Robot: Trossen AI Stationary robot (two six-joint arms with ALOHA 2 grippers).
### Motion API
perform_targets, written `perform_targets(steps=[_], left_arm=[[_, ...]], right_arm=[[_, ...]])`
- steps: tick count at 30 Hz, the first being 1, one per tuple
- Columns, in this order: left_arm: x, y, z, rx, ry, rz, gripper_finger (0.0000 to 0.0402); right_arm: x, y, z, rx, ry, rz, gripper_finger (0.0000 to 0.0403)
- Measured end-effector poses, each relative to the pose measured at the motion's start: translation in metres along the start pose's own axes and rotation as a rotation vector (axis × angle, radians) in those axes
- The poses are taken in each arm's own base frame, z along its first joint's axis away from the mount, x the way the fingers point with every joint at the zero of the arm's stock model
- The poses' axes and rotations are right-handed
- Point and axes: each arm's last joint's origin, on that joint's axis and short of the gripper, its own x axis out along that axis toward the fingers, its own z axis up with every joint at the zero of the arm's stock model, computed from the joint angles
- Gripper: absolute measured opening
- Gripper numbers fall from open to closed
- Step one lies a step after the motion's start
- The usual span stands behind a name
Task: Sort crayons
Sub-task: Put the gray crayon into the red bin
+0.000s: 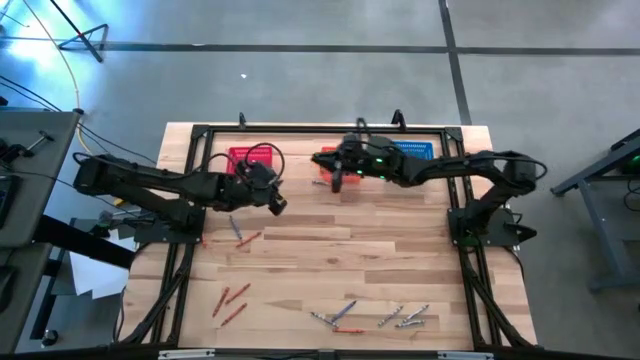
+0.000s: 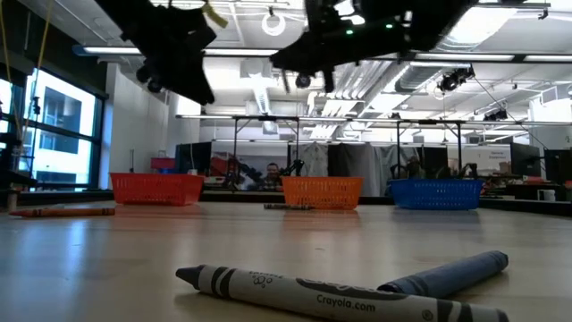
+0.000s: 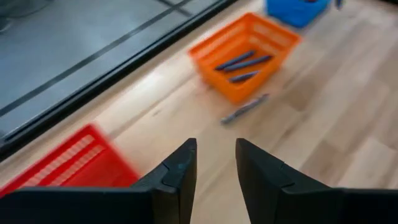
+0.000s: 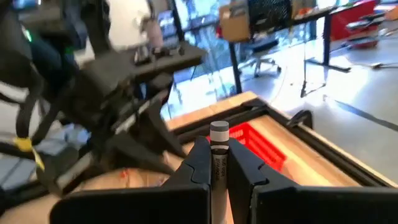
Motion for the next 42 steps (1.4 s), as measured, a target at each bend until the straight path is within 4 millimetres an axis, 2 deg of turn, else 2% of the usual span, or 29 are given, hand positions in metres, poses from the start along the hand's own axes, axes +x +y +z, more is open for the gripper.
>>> perform_targets(steps=[5, 10, 14, 19, 26, 34, 42], left_arm=[[-0.013, 0.015, -0.003, 0.000, 0.021, 0.059, 0.0095], [-0.023, 0.028, -0.008, 0.030, 0.071, 0.094, 0.0094], [-0.032, 0.039, -0.014, 0.026, 0.128, 0.117, 0.0094], [-0.041, 0.050, -0.019, 0.008, 0.196, 0.109, 0.0094], [-0.045, 0.054, -0.019, 0.003, 0.196, 0.108, 0.0094], [-0.049, 0.057, -0.021, 0.020, 0.221, 0.084, 0.0094], [-0.050, 0.062, -0.024, 0.042, 0.213, 0.163, 0.0094]], right_arm=[[0.039, 0.000, 0.006, -0.083, 0.100, -0.012, 0.0009], [0.067, -0.001, 0.009, -0.132, 0.145, -0.018, 0.0010], [0.084, -0.008, 0.011, -0.120, 0.135, 0.000, 0.0011], [0.108, -0.020, 0.003, -0.052, 0.151, 0.059, 0.0011], [0.142, -0.024, -0.004, -0.023, 0.153, 0.137, 0.0012], [0.172, -0.031, -0.010, -0.033, 0.172, 0.148, 0.0012], [0.173, -0.032, -0.002, -0.040, 0.152, 0.147, 0.0012]])
